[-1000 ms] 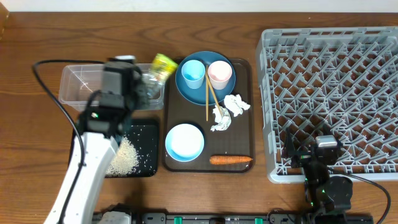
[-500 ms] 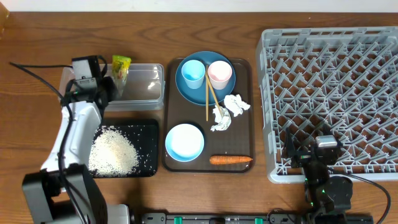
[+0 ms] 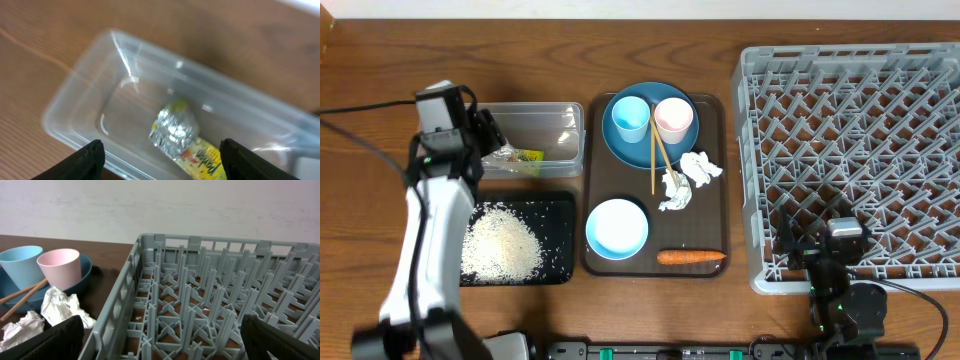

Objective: Sort waste into correct bins and load items into the dishwasher rack
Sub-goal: 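Carry the wrapper left and drop it into the clear plastic bin, then reach the left gripper to the crumpled white tissue and grasp it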

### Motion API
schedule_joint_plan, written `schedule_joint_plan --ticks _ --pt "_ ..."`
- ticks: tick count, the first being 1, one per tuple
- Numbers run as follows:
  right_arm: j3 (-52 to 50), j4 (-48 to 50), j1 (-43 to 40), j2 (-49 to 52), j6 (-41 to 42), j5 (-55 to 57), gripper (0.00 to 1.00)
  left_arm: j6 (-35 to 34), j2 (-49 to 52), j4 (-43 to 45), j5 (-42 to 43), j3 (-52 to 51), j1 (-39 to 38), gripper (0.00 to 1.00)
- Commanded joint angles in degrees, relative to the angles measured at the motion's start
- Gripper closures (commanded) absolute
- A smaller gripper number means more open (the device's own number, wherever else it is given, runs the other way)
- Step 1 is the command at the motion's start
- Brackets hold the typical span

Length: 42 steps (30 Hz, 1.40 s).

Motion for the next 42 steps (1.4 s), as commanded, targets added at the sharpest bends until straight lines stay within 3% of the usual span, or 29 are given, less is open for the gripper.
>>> schedule_joint_plan --ticks 1,8,13,18,23,26,31,37,42 --pt "-0.15 -0.22 -0.48 -0.07 -1.07 -0.17 0.01 -1.44 -6.86 -0.07 4.98 1.33 -0.15 0.23" --pt "-0.15 -0.2 -0.48 -0.07 -1.07 -0.17 0.01 -8.68 -16.46 -8.33 29.27 1.33 -7.5 0.28" --pt "-0.15 -0.2 -0.48 -0.07 -1.07 -0.2 0.01 -10.36 -16.76 -19.5 31.67 0.63 -22.23 0.3" --pt "-0.15 -0.2 -0.48 -0.07 -1.07 -0.17 0.01 -14.6 -13.53 -21.22 24.46 -0.46 -38.6 0.42" --pt "-0.15 -0.2 -0.48 -0.04 -1.07 -0.2 0.01 -21.0 -7.69 -19.82 9.97 -0.46 -53.13 0.42" --pt "-0.15 -0.2 -0.48 -0.07 -1.07 -0.17 0.01 -22.45 -3.54 -16.17 6.32 -0.46 -58.53 0.42" --pt "-0.15 -0.2 -0.48 -0.07 -1.07 -0.17 0.01 -23.41 3.91 -9.64 0.96 -0.46 -62.9 0.42" --pt "-0.15 -0.2 -0.48 -0.04 -1.07 -0.17 0.01 -23.39 11.74 -4.02 0.02 -0.46 -63.25 0.42" --pt "-0.15 -0.2 -0.48 -0.04 -1.07 -0.2 0.01 -23.43 14.69 -2.23 -6.21 -0.46 -63.25 0.42"
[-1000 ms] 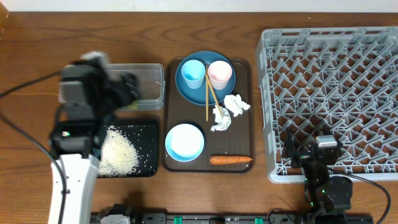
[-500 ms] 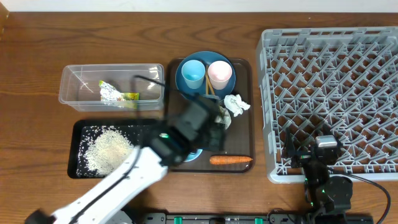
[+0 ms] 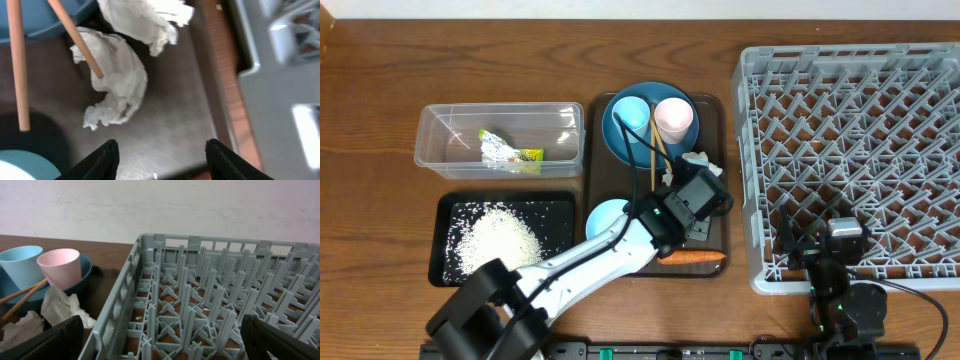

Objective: Sort waste into correct bins and load items into the dishwasher rack
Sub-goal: 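Reach the left gripper to the crumpled white tissue and grasp it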

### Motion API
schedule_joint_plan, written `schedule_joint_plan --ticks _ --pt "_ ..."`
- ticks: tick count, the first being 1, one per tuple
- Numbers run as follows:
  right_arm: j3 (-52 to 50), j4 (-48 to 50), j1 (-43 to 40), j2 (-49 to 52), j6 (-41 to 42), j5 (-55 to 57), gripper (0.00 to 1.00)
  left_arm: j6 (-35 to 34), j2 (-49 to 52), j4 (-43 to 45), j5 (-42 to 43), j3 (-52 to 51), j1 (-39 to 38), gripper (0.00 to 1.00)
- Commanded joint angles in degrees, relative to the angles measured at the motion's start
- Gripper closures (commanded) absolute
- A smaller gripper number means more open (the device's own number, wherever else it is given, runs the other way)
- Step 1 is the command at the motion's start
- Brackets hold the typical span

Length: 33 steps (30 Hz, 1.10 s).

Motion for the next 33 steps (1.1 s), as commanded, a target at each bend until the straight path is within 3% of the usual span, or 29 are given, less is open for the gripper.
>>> schedule_joint_plan --ticks 1,16,33 --pt "-0.15 -0.2 -0.48 -0.09 -1.07 -0.17 0.01 -0.55 1.18 0.48 -7.02 -0.66 -0.02 0.42" --pt "-0.15 -0.22 -0.48 -0.07 -1.07 -0.2 0.01 -0.52 7.8 7.54 -10.6 -0.66 -0.02 0.41" --pt "-0.15 -0.2 -0.48 -0.07 -1.07 -0.2 0.01 -0.55 11.26 8.96 -13.7 -0.66 -0.02 0.41"
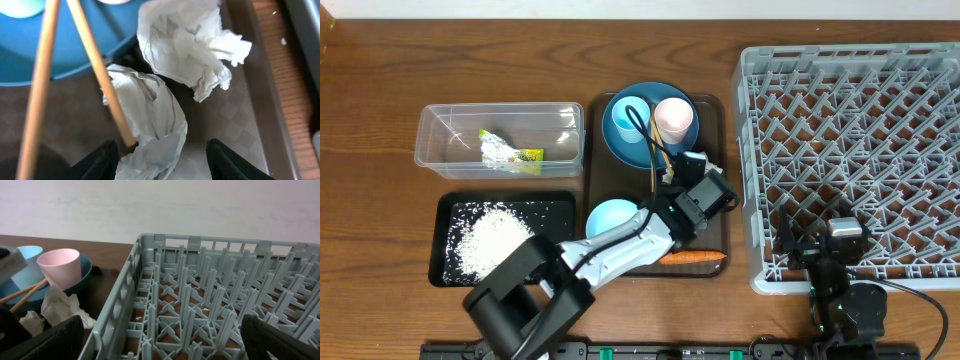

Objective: Sort waste into correct bins and load items into the dishwasher rack
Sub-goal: 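Reach the left gripper to the crumpled white tissue and grasp it, then carry the tissue left and release it into the clear bin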

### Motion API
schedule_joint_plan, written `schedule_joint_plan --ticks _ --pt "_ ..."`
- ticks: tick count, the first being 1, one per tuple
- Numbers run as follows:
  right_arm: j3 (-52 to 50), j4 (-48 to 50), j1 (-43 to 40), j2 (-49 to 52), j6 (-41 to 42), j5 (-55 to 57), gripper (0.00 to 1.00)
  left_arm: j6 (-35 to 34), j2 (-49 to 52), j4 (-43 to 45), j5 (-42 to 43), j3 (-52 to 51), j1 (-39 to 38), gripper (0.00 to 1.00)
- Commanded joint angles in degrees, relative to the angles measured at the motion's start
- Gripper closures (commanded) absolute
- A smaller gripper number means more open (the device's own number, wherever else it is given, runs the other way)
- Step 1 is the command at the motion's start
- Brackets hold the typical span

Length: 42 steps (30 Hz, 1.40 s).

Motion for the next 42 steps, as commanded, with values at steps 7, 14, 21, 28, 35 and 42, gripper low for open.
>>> schedule_joint_plan --ticks 7,14,21,28,35,42 --pt "-0.15 -0.22 -0.48 -0.09 -1.07 -0.15 0.01 -1.14 3.5 0.98 -1.79 -0.66 -0.02 0.42" --pt "-0.15 -0.2 -0.48 -0.09 -1.07 -0.15 0.01 -1.16 3.48 -0.35 -1.77 -0.66 -0.02 0.75" --pt "-0.15 -0.2 -0.48 -0.09 -1.07 -0.17 0.01 -1.16 1.95 -4.28 1.22 -0.66 -0.02 0.91" --pt "-0.15 -0.2 -0.48 -0.09 -1.07 -0.15 0.01 -1.16 -3.34 -7.52 13.97 -0.66 -0.02 0.94" --pt "-0.15 -0.2 -0.48 -0.07 -1.07 -0.17 0.01 -1.14 -11.67 -13.66 20.9 -0.66 -0.02 0.94" --pt "-0.15 -0.2 -0.48 -0.07 -1.07 -0.15 0.01 -1.16 -23.82 -15.45 21.03 -0.63 1.55 0.94"
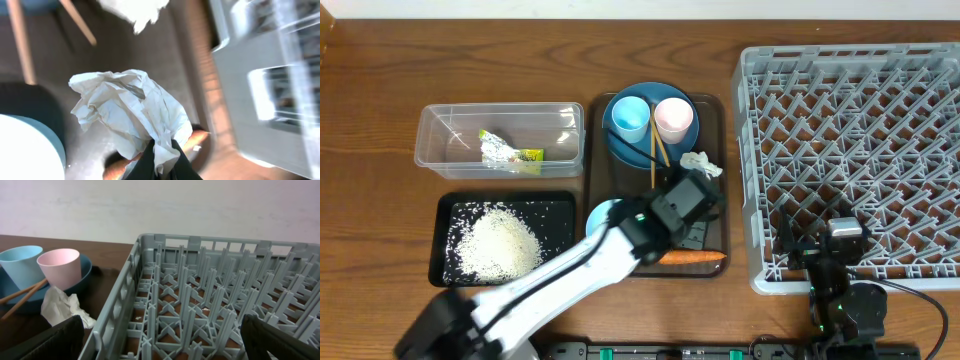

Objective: Sort waste into correct bins and load items into the dishwasher rack
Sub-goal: 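Carry the tissue left and release it into the clear bin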

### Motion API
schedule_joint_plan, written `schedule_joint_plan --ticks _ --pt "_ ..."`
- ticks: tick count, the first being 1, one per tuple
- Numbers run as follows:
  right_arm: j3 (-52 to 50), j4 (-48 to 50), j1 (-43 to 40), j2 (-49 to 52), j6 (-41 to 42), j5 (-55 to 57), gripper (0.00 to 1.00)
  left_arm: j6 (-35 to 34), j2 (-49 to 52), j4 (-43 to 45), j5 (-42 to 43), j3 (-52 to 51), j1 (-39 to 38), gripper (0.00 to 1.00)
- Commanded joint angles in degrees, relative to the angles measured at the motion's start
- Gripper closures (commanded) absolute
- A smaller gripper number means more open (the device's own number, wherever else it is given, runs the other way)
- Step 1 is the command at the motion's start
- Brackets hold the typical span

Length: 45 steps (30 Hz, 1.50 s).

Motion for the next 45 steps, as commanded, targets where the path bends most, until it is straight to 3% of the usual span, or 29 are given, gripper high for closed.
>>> schedule_joint_plan --ticks 1,7,13,23,35,36,40,43,45 --pt "-0.15 -0.2 -0.46 -0.09 -1.05 -0.17 0.01 0.11 -6.91 0.02 0.98 -0.39 1.81 0.94" --pt "-0.15 -0.2 -0.46 -0.09 -1.05 -0.15 0.01 0.94 -15.8 -0.07 -2.1 -0.39 10.6 0.94" --pt "-0.15 -0.2 -0.46 -0.09 -1.05 -0.15 0.01 4.07 -17.11 -0.44 -2.21 -0.39 24.04 0.94" --pt "-0.15 -0.2 -0.46 -0.09 -1.05 -0.15 0.01 6.29 -7.39 2.64 -2.21 -0.42 41.18 0.94" --pt "-0.15 -0.2 -0.46 -0.07 -1.05 -0.17 0.01 6.4 7.3 10.23 -2.01 -0.42 49.46 0.93" --pt "-0.15 -0.2 -0.46 -0.09 -1.05 -0.15 0.01 6.4 7.65 10.43 -2.01 -0.42 49.83 0.91" --pt "-0.15 -0.2 -0.46 -0.07 -1.05 -0.17 0.01 6.43 7.8 11.04 -2.01 -0.39 50.75 0.66" --pt "-0.15 -0.2 -0.44 -0.09 -1.05 -0.17 0.01 6.43 7.8 11.32 -2.01 -0.39 50.75 0.38" --pt "-0.15 -0.2 -0.46 -0.07 -1.05 -0.15 0.01 6.4 7.5 11.32 -1.97 -0.39 50.75 0.36"
